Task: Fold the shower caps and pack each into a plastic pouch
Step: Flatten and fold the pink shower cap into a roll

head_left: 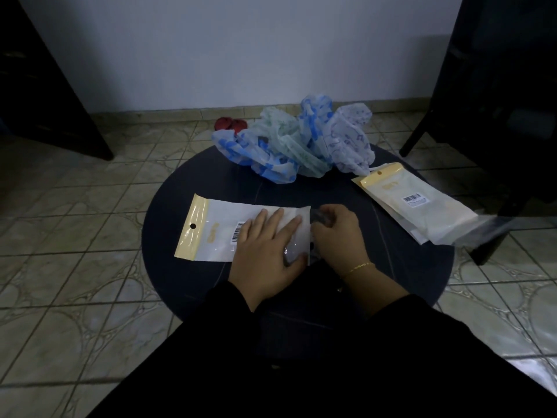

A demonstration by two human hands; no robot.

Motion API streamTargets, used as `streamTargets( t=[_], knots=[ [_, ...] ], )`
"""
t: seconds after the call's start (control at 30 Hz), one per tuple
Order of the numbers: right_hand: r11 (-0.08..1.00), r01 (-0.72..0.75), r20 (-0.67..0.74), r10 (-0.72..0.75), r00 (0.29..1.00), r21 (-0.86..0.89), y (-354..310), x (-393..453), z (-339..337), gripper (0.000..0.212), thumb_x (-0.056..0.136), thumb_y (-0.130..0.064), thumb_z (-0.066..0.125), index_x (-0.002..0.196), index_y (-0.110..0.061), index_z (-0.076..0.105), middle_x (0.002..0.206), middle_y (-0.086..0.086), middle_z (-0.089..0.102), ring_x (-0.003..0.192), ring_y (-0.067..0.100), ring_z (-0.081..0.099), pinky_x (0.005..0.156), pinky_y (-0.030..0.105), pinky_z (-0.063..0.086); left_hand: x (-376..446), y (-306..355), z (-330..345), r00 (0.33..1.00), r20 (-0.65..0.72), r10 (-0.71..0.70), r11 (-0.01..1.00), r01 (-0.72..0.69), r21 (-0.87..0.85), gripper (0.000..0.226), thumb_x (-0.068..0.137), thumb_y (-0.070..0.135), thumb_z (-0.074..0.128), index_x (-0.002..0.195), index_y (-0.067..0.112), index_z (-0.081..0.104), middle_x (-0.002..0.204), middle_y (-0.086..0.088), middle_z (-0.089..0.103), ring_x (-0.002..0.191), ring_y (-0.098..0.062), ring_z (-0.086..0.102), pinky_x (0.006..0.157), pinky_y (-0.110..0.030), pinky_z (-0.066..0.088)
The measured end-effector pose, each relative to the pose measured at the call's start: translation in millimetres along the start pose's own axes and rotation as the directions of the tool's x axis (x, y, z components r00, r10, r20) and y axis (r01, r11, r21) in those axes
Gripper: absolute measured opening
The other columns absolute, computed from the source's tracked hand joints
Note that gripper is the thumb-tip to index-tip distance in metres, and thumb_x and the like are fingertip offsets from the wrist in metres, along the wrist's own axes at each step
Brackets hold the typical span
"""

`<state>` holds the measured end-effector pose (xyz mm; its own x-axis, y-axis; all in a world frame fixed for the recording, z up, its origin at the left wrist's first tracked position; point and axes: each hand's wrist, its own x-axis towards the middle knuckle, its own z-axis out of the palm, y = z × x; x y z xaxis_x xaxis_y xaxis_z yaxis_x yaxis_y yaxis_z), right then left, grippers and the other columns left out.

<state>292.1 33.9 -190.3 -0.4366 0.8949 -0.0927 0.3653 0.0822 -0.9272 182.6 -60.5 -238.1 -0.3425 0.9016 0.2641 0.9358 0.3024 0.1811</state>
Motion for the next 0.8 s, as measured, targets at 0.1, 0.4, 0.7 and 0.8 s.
streamTargets(
  t=[0.1,0.4,0.7,0.8],
  knots=[
    [0.997,-0.073,0.053,0.072,0.996,0.026,-3.1,0.6,-2.5,0.052,0.092,-0.029,0.056,0.137,-0.016,0.035,0.127,0.005,0.049,0.099,0.014,0.051,0.08,0.025,0.043,-0.3,0.6,0.3,1.0,-0.014,-0.005,1.0,0.005,0.006,0.076,0.079,0.067,0.023,0.149,0.037,0.018,0.157,0.004,0.019,0.145,-0.022,0.011,0.114,-0.038,0.002],
    [0.98,-0.193,0.303,0.171,0.937,0.043,-5.7,8.9,24.6,0.062,0.086,-0.052,0.052,0.138,-0.026,0.031,0.13,0.002,0.048,0.115,0.022,0.049,0.102,0.037,0.039,2.3,0.8,-6.3,0.997,-0.011,-0.071,0.991,0.069,-0.119,0.093,0.07,0.065,0.018,0.15,0.017,0.018,0.157,0.003,0.02,0.146,-0.014,0.006,0.114,-0.036,-0.01],
    [0.982,0.004,0.198,0.034,0.98,-0.188,1.3,37.4,27.3,0.055,0.081,-0.052,0.056,0.13,-0.033,0.042,0.123,0.004,0.054,0.114,0.024,0.049,0.101,0.043,0.042,30.7,-51.3,-18.9,0.989,0.064,-0.131,0.99,0.134,-0.041,0.064,0.08,0.062,0.036,0.134,0.03,0.049,0.149,0.001,0.033,0.144,-0.022,0.009,0.114,-0.04,-0.002],
    [0.833,0.238,0.126,-0.202,0.971,-0.499,-1.8,47.6,25.2,0.044,0.091,-0.036,0.054,0.133,-0.023,0.045,0.12,0.001,0.057,0.116,0.023,0.047,0.099,0.04,0.041,40.6,-76.2,-32.0,0.968,0.162,-0.193,0.981,0.193,0.015,0.068,0.072,0.059,0.033,0.135,0.036,0.046,0.147,0.007,0.033,0.141,-0.018,0.009,0.114,-0.042,-0.007]
  ],
)
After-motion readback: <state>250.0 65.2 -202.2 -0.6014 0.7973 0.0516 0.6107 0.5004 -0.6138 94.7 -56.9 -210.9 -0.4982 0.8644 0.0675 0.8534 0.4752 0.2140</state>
